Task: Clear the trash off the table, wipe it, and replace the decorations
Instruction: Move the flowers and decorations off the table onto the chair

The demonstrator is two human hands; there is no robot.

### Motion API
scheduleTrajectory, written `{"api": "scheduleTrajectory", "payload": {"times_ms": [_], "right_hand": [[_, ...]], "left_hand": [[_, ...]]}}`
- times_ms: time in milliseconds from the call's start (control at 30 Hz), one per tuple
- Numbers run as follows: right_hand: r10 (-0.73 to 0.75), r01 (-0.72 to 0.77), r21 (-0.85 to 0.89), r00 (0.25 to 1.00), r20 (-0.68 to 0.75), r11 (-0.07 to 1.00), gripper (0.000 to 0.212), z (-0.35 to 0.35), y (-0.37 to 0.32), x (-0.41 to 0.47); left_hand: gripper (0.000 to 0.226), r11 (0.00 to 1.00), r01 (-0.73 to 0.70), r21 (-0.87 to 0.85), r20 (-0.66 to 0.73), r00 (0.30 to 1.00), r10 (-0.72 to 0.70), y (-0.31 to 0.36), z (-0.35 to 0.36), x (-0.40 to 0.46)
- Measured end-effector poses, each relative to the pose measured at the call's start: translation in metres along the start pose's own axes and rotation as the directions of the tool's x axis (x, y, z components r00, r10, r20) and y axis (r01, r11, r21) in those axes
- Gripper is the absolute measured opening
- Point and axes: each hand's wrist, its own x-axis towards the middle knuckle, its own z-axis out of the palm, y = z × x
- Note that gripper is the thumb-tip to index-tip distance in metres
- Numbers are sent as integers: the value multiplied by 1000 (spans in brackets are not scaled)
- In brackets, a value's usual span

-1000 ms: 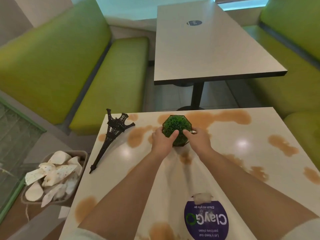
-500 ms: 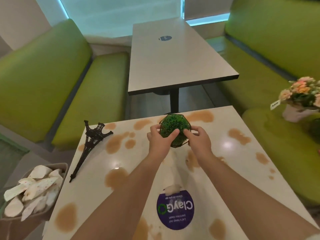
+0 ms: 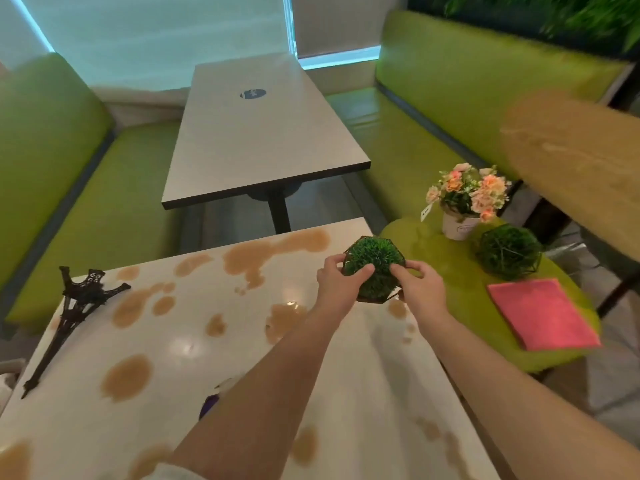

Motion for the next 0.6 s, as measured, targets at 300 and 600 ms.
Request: {"api": "scheduleTrajectory", "payload": {"times_ms": [300,600], "right_hand": [[-5,1,-70,999,-52,998,47,-76,19,67],[-45,41,-189,999,-19,981,54,-99,37,135]], "left_hand": [[67,999,7,-40,74,997,-4,7,107,19],[72,998,-3,58,111,994,-4,11,166,58]]}}
